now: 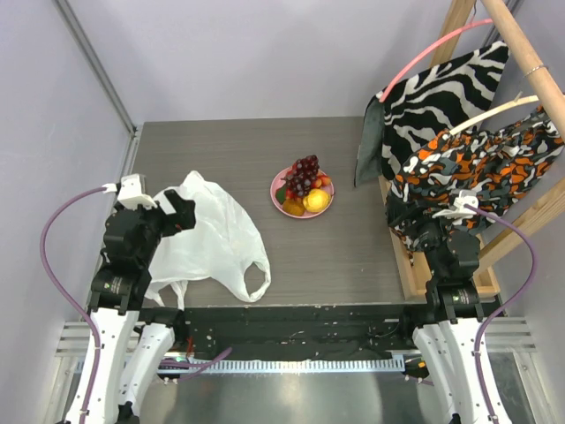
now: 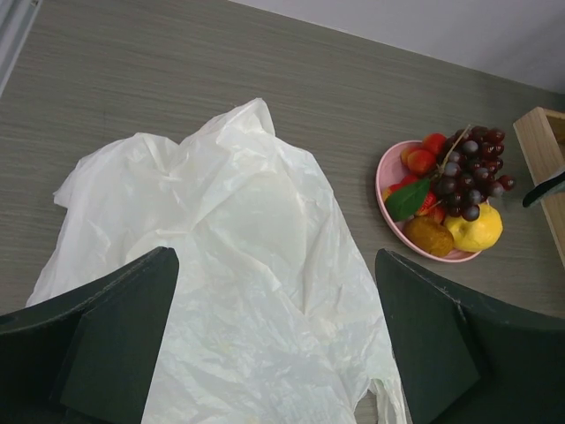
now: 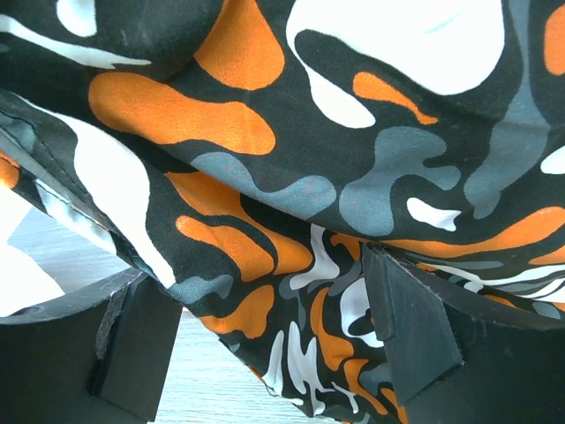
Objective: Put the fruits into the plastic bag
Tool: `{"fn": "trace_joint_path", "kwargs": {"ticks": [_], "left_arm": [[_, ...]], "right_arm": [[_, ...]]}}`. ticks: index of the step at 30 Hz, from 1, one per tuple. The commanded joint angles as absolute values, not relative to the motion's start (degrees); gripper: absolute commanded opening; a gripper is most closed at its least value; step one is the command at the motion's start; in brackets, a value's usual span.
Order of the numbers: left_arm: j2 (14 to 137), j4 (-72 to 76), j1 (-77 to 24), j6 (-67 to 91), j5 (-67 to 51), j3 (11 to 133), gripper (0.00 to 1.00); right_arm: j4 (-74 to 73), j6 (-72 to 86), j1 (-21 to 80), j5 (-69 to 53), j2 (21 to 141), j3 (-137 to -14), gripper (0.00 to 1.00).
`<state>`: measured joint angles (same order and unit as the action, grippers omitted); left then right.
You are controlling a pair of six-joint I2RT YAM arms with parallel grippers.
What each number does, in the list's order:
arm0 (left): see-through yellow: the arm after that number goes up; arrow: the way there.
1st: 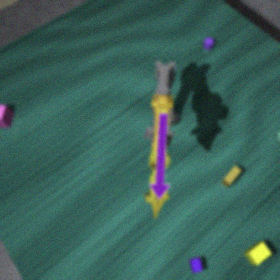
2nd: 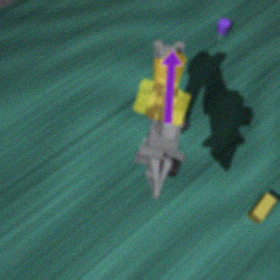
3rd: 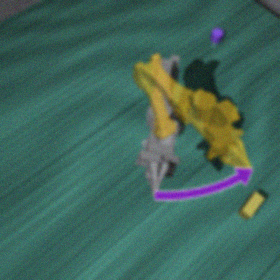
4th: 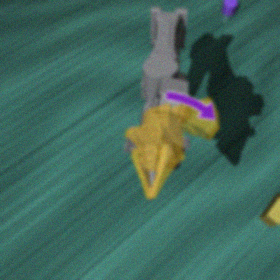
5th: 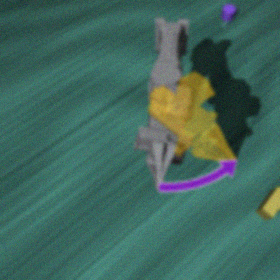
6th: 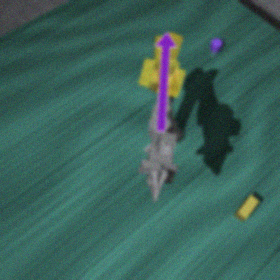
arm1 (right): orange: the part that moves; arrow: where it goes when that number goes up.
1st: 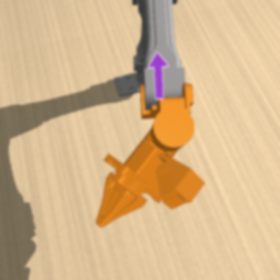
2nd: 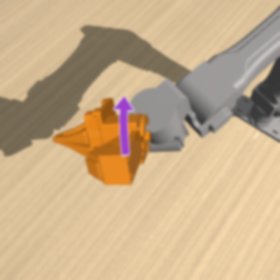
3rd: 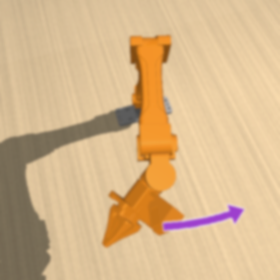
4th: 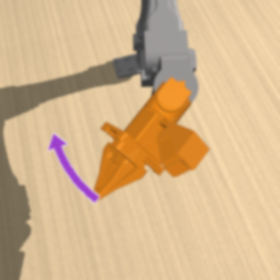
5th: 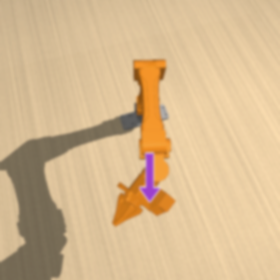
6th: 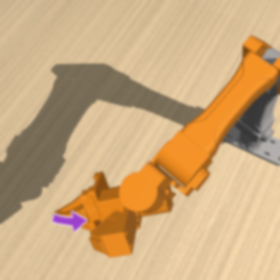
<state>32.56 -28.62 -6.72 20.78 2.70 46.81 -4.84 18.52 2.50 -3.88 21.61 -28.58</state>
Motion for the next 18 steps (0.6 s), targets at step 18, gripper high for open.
{"fn": "trace_joint_path", "kwargs": {"ticks": [18], "left_arm": [[31.4, -25.8, -6.5, 21.1, -4.2, 46.6, 1.0]], "right_arm": [[-17.2, 22.7, 2.4, -23.0, 20.9, -38.5, 0.83]]}}
